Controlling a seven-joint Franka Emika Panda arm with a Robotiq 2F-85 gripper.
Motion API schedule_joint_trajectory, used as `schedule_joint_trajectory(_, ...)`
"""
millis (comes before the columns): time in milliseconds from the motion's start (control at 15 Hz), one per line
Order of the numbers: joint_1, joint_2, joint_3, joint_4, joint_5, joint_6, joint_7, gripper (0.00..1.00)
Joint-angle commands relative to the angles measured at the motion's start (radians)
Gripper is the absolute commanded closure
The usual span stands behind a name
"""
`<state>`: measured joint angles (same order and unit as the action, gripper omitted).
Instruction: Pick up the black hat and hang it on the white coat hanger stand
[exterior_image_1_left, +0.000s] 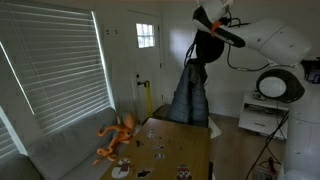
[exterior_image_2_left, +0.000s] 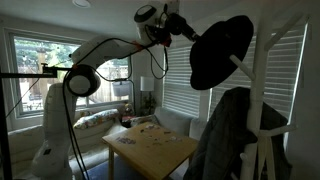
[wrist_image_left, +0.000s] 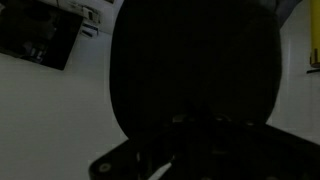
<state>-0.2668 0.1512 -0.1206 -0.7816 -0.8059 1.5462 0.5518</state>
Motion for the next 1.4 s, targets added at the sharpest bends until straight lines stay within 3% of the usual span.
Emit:
schedule_joint_trajectory(0,-0.038,0.017,-0.01,0.038,0.045,0.006,-0.063,0.98)
schedule_joint_trajectory(467,-0.104,0.013,-0.005,0.004,0.146,0.028,-0.131,0.98)
schedule_joint_trajectory(533,-0.11,0.016,-0.006,0.006,0.152,0.03,-0.132,0.68)
schedule_joint_trajectory(600,-0.115,0.019,-0.006,0.008,0.157,0.029,-0.131,0.68)
schedule_joint_trajectory(1200,-0.082,-0.007,0.028,0.005,0.148,-0.029,-0.119,0.06)
schedule_joint_trajectory(1333,-0.049,-0.026,0.044,0.003,0.129,-0.069,-0.111,0.0)
